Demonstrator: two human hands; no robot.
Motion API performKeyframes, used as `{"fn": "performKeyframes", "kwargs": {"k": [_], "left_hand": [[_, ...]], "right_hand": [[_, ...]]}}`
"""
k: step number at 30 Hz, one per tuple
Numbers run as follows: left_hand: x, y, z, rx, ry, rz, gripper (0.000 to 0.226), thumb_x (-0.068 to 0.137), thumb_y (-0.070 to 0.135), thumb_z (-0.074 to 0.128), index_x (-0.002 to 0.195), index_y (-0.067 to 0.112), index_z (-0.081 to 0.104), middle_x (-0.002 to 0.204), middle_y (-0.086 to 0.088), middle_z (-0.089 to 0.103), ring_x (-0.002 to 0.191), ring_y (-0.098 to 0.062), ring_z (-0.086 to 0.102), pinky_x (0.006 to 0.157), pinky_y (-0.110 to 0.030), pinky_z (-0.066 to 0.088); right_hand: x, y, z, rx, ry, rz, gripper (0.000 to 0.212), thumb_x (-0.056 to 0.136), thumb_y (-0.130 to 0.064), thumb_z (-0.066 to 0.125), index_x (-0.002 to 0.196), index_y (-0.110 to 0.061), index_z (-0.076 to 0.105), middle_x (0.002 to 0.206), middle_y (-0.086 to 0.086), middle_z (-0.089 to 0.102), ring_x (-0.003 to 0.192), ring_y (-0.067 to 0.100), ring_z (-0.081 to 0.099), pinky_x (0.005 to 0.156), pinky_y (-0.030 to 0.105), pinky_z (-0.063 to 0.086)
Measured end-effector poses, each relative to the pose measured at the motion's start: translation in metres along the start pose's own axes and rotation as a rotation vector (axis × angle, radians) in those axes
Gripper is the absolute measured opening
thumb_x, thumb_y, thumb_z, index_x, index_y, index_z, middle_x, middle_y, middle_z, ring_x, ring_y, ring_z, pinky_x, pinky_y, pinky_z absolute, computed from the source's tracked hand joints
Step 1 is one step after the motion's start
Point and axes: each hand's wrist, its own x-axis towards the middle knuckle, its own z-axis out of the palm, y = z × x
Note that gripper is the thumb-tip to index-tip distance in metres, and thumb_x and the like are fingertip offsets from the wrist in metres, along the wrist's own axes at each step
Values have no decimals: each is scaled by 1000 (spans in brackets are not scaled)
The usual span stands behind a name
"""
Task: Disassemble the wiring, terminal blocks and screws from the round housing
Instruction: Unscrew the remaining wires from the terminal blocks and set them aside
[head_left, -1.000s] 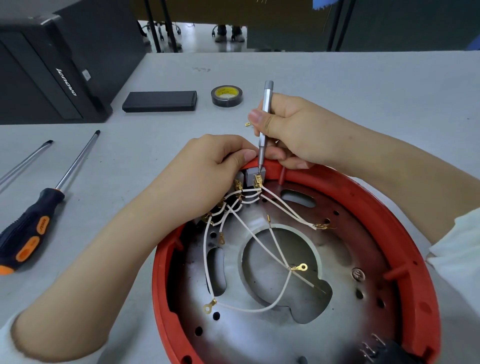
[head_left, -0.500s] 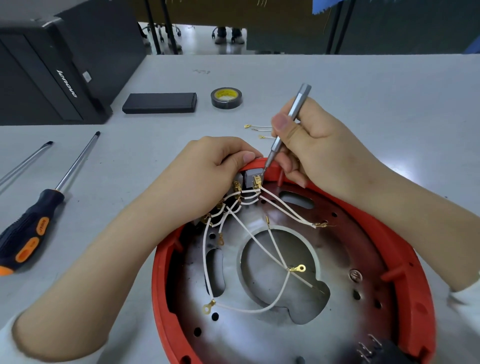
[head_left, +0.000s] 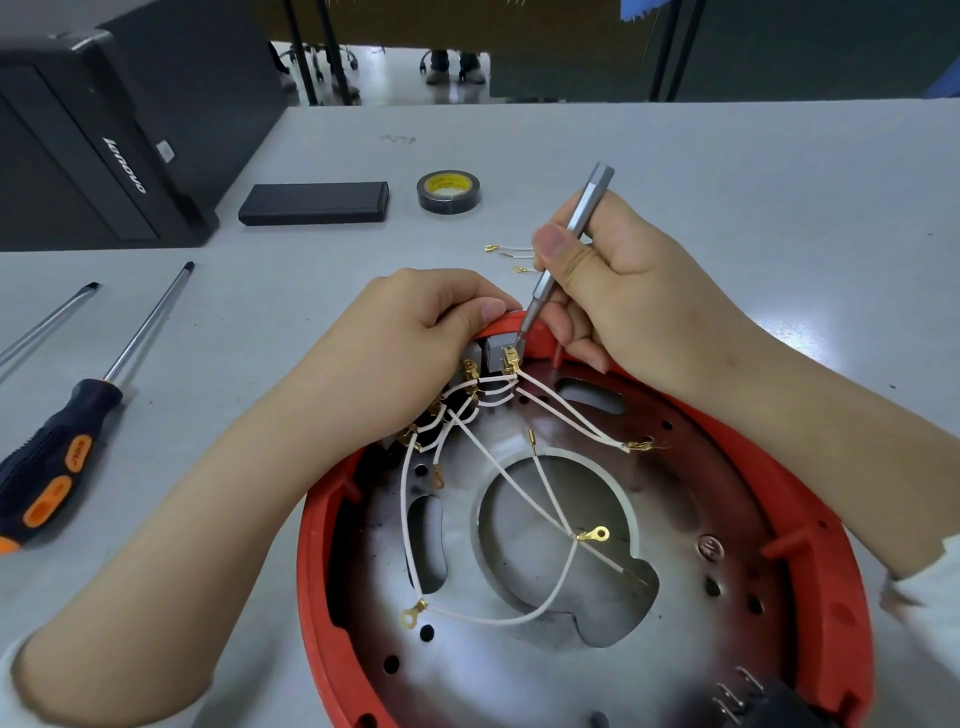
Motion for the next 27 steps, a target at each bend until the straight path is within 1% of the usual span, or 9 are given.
{"fn": "performKeyframes", "kwargs": {"k": [3, 6, 10, 12, 14, 17, 22, 25, 27], "left_hand": [[0, 0, 0, -4, -4, 8, 24, 99, 22, 49, 94, 34, 69, 55, 32, 58, 51, 12, 53, 50, -3, 35], [0, 0, 0, -4, -7, 12, 24, 99, 22, 49, 95, 32, 70, 52, 33, 56, 49, 14, 52, 48, -3, 34], [0, 0, 0, -1, 5, 5, 24, 99, 24, 49, 97, 32, 72, 60, 30, 61, 57, 16, 54, 53, -2, 36], [0, 0, 0, 0, 3, 7, 24, 99, 23, 49, 97, 32, 71, 58, 32, 60, 55, 17, 53, 52, -2, 35], [0, 0, 0, 4, -2, 9, 24, 99, 23, 49, 97, 32, 71, 55, 34, 57, 51, 16, 52, 49, -2, 34], [0, -1, 0, 10, 2, 15, 24, 99, 23, 49, 96, 33, 70, 55, 33, 58, 50, 13, 52, 49, -3, 34], [0, 0, 0, 18, -9, 31, 24, 99, 21, 49, 93, 33, 68, 51, 34, 54, 49, 16, 50, 48, -2, 33], [0, 0, 0, 18, -1, 23, 24, 99, 23, 49, 92, 35, 69, 52, 30, 57, 47, 11, 51, 46, -4, 34], [0, -1, 1, 14, 0, 16, 24, 99, 24, 49, 92, 35, 69, 54, 28, 58, 47, 8, 52, 46, -5, 34]], "right_hand": [[1, 1, 1, 9, -3, 10, 17, 102, -27, 40, 88, -18, 43, 49, -4, 48, 34, 5, 39, 42, 16, 35], [2, 2, 1, 16, -3, 14, 17, 103, -27, 39, 87, -19, 44, 47, -5, 48, 34, 5, 41, 42, 14, 34], [3, 4, 0, 19, 1, 21, 18, 102, -27, 39, 85, -22, 43, 47, -7, 47, 35, 5, 40, 42, 15, 34], [4, 4, 0, 9, 3, 20, 18, 102, -27, 39, 85, -23, 43, 47, -7, 47, 35, 5, 40, 42, 15, 34], [4, 3, 0, -5, -3, 17, 18, 102, -26, 39, 85, -23, 44, 48, -7, 47, 35, 5, 40, 42, 15, 34], [5, 2, -1, -6, -22, 27, 20, 103, -25, 38, 84, -22, 44, 50, -6, 46, 35, 4, 39, 42, 14, 34], [11, 1, -2, -67, -76, 46, 22, 103, -26, 37, 83, -24, 46, 55, 0, 47, 35, 4, 39, 42, 16, 32], [13, 0, -2, -97, -101, 50, 24, 104, -26, 36, 83, -24, 48, 57, 1, 48, 36, 4, 40, 45, 18, 33], [13, -1, -1, -114, -93, 45, 26, 104, -26, 36, 81, -24, 49, 58, 0, 47, 35, 3, 41, 44, 16, 32]]}}
